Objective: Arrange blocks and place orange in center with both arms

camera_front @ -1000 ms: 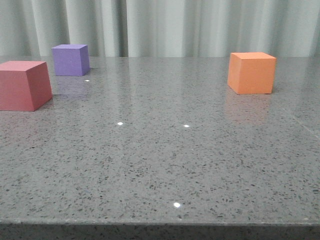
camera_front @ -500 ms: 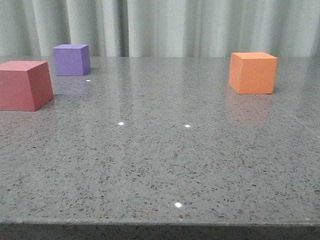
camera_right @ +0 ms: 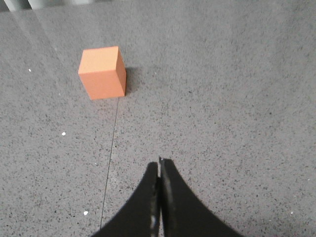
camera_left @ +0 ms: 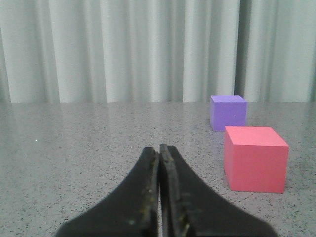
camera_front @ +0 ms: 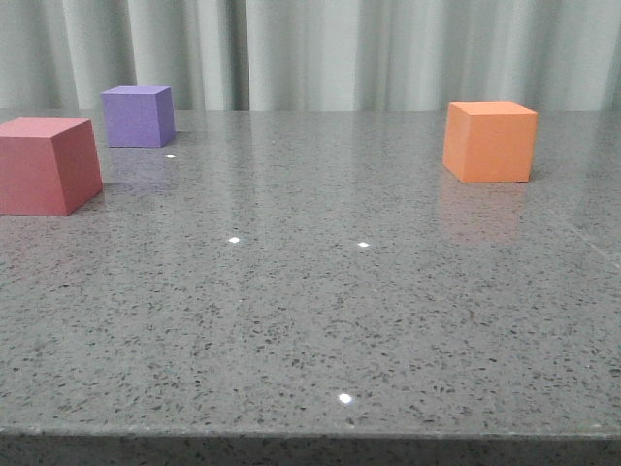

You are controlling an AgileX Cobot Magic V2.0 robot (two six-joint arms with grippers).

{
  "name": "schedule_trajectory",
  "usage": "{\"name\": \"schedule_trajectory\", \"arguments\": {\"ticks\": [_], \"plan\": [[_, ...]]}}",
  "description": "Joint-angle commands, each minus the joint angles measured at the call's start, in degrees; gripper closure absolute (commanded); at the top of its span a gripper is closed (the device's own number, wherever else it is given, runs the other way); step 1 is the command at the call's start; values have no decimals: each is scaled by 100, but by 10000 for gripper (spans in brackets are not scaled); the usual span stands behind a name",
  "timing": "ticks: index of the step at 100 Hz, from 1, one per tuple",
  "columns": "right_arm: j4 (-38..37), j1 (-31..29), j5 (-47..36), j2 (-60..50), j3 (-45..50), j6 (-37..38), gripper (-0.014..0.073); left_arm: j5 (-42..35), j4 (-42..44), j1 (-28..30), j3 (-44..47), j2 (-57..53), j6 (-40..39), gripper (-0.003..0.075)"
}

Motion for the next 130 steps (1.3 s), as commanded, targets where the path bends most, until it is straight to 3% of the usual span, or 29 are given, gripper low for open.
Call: {"name": "schedule_trajectory", "arguments": {"ticks": [1, 8, 17, 24, 40, 43, 67, 75, 88, 130], "plan": [[-16, -21, -307, 226, -184, -46, 700, -457, -3, 3, 235, -199, -7, 741], [-16, -21, -201, 303, -163, -46, 685, -457, -3, 3, 235, -199, -7, 741], [-16, -21, -16, 346, -160, -46, 587, -457, -3, 3, 235, -199, -7, 741], [-16, -21, 105, 346, -158, -46, 454, -457, -3, 3, 235, -199, -7, 741], [-26, -21, 204, 346, -158, -46, 13, -457, -3, 3, 235, -199, -7, 741], [-26, -21, 204, 346, -158, -46, -38, -457, -3, 3, 235, -199, -7, 741], [136, -21, -127, 398, -198, -92, 1, -457, -3, 3, 235, -199, -7, 741], [527, -21, -215, 622, -355, -338, 1, -457, -3, 3, 235, -199, -7, 741], [969, 40, -230, 1345, -811, -697, 1, -457, -3, 3, 235, -199, -7, 741], [914, 658, -807, 3901, -2229, -697, 1, -457, -3, 3, 235, -199, -7, 741]]}}
